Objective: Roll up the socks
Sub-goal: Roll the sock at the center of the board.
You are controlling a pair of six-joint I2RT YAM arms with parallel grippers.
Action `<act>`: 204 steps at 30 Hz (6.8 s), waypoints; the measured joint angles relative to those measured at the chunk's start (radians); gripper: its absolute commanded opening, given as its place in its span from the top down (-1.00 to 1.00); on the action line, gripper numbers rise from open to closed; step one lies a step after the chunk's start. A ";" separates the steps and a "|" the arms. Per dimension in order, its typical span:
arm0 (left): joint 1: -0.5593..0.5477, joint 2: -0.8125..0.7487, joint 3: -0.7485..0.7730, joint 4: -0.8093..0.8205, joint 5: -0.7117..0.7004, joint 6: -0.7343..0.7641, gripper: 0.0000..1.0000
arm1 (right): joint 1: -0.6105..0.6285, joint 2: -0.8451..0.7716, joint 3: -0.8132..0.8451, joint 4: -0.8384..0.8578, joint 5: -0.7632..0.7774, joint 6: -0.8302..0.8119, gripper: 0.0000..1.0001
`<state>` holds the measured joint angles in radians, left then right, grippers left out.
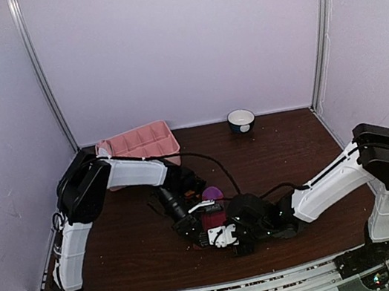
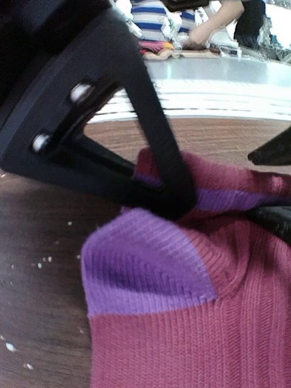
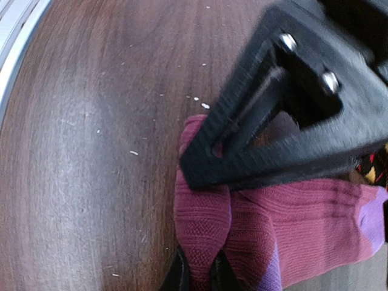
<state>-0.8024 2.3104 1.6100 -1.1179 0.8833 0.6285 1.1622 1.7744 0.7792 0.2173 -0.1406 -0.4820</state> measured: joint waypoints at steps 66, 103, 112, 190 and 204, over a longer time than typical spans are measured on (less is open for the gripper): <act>-0.116 -0.341 -0.361 0.664 -0.520 0.145 0.99 | -0.394 0.232 0.141 -0.014 -0.842 0.962 0.39; 0.023 -0.012 -0.043 0.142 0.083 -0.033 0.97 | -0.372 -0.640 -0.328 -0.032 0.102 0.829 -0.99; 0.024 0.026 -0.029 0.046 0.137 -0.034 0.97 | -0.014 -0.412 -0.150 -0.063 0.256 0.506 -0.94; 0.049 -0.026 -0.084 0.048 0.111 0.023 -0.09 | -0.033 0.069 0.063 0.020 -0.083 0.043 0.73; 0.208 -0.417 -0.381 0.402 0.007 -0.068 -0.37 | -0.070 0.083 0.092 -0.016 -0.206 0.175 1.00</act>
<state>-0.5945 1.8938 1.2289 -0.7155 0.8906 0.5606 1.0924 1.8576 0.8707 0.2016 -0.3462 -0.3065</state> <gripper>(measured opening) 0.737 0.122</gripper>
